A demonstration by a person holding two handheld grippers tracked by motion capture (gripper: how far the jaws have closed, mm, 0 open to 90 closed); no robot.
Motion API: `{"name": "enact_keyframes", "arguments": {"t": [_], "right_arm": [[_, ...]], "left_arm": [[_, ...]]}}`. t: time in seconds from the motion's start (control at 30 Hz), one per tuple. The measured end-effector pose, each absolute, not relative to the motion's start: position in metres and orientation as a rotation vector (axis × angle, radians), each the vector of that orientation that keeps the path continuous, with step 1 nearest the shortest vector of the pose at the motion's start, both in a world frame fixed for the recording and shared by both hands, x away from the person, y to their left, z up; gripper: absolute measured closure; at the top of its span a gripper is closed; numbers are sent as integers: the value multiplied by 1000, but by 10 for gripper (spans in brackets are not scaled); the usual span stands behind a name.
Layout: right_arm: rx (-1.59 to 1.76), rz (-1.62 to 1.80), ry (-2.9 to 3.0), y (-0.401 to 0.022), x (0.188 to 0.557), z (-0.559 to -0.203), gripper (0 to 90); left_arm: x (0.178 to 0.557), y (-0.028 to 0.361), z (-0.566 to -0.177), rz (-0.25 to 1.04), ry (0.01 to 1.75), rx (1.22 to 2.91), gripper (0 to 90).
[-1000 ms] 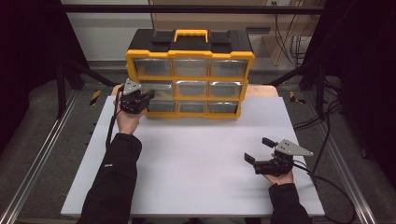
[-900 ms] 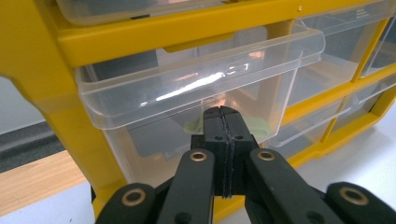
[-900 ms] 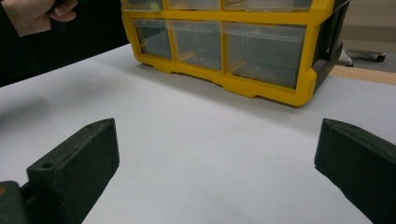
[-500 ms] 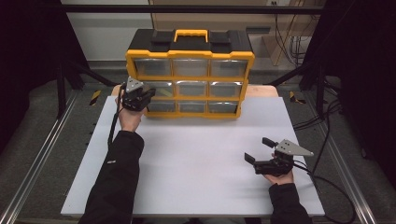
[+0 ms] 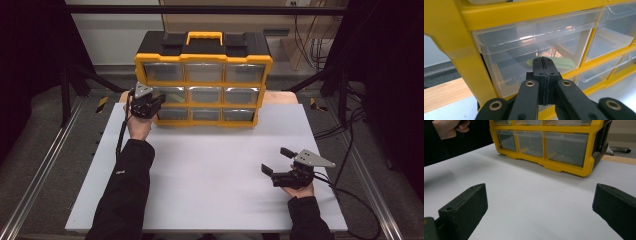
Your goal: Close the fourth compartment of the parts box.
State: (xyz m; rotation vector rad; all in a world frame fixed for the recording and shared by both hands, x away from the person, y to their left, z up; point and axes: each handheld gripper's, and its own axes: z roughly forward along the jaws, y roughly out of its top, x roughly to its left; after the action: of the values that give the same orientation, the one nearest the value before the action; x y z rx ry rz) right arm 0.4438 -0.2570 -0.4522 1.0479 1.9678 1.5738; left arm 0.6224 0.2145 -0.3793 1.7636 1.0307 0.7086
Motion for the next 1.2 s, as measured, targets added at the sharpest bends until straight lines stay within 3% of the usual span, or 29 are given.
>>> {"name": "enact_keyframes", "arguments": {"t": [0.4,0.7,0.73,0.77,0.83,0.93,0.97,1.0,1.1,1.2], "right_arm": [[1051,1578,1959,-258,443,-451,6],[1053,1572,1961,-258,444,-452,6],[1054,1572,1961,-258,444,-452,6],[1055,1573,1961,-258,444,-452,6],[1054,1573,1962,-258,444,-452,6],[1055,1576,1961,-258,444,-451,6],[1056,1576,1961,-258,444,-451,6],[1059,1579,1958,-258,444,-451,6],[1064,1581,1957,-258,443,-451,6],[1063,1581,1956,-258,443,-451,6]], "left_arm": [[601,220,-375,681,966,1743,893],[580,233,-379,638,936,1744,741],[577,235,-380,631,940,1737,712],[573,237,-381,613,958,1723,609],[569,239,-381,607,969,1713,514],[563,242,-382,589,976,1695,399],[560,244,-383,581,978,1689,399],[558,244,-383,575,980,1688,307],[550,247,-383,552,967,1678,251],[542,249,-383,529,940,1674,131]]}}
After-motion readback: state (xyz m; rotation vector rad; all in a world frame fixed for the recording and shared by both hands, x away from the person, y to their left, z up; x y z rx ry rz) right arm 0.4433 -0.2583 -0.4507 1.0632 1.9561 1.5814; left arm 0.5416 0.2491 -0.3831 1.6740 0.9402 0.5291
